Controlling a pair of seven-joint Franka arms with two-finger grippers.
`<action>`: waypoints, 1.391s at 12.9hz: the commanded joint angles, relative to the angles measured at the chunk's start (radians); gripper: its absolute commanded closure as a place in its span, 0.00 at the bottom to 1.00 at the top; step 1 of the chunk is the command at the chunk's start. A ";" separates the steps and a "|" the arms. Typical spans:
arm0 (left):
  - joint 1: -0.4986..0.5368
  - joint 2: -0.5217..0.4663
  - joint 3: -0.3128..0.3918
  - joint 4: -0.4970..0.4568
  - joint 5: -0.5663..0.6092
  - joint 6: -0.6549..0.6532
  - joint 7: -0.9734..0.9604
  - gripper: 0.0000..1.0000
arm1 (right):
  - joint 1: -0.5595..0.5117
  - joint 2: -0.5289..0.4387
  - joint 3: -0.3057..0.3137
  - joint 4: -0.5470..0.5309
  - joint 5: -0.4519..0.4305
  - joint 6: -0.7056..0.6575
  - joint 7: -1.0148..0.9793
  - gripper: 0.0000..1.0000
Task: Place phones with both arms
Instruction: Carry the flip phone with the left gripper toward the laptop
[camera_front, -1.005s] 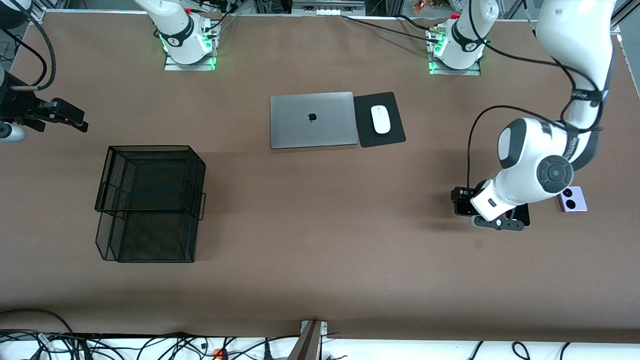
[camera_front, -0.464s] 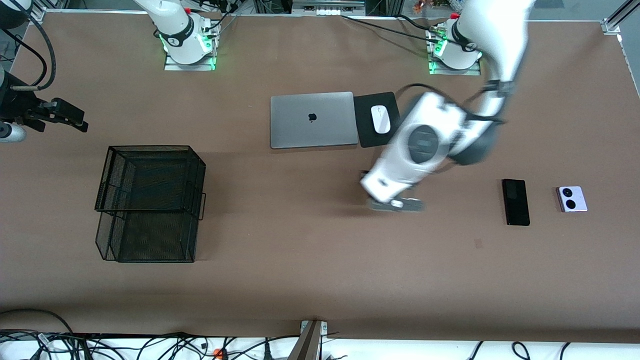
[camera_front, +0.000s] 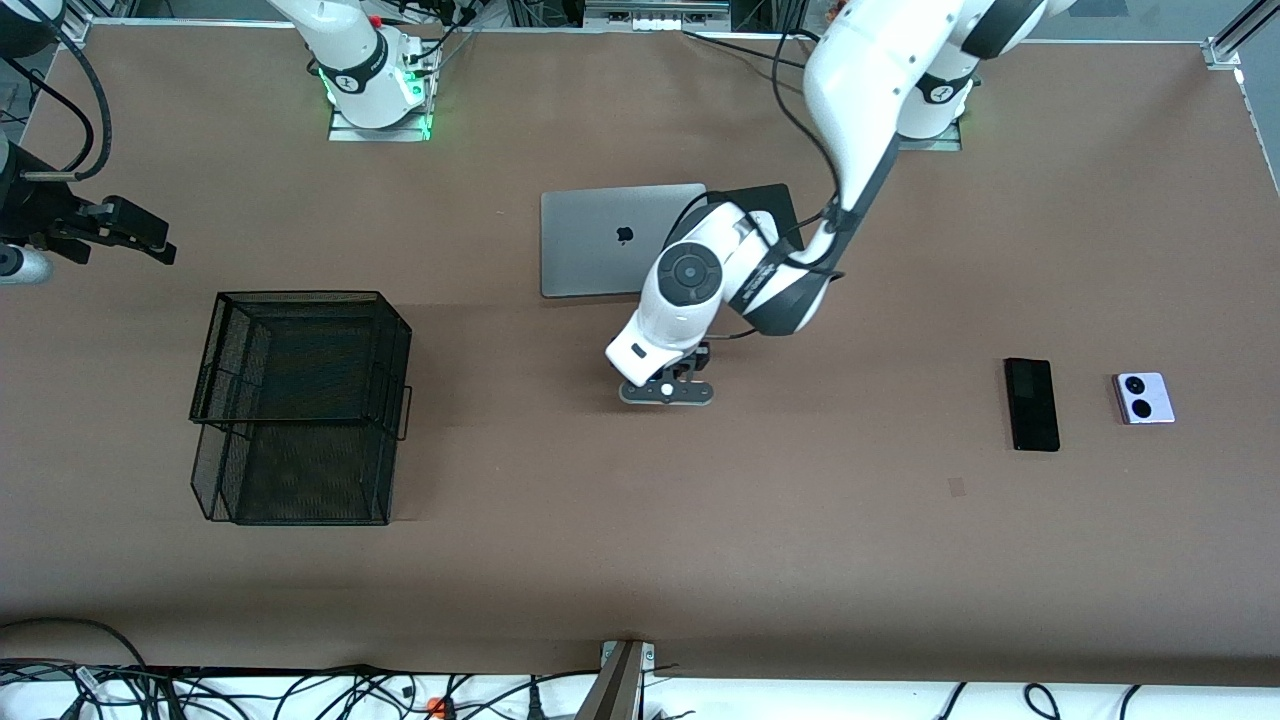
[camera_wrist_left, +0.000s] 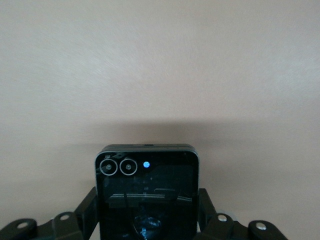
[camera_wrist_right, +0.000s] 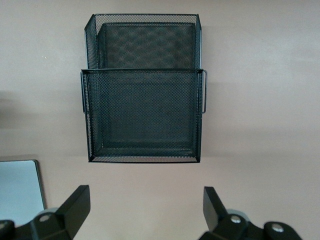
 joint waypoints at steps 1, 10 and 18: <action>-0.013 0.021 0.021 0.044 -0.004 -0.009 -0.003 0.64 | -0.004 -0.019 0.004 -0.008 -0.006 0.000 -0.001 0.00; -0.029 0.064 0.020 0.044 0.048 -0.005 0.001 0.09 | -0.004 -0.016 0.004 -0.008 -0.003 -0.005 -0.001 0.00; 0.092 -0.118 0.028 0.051 0.048 -0.247 0.012 0.00 | 0.004 0.010 0.009 -0.011 -0.006 0.032 -0.001 0.00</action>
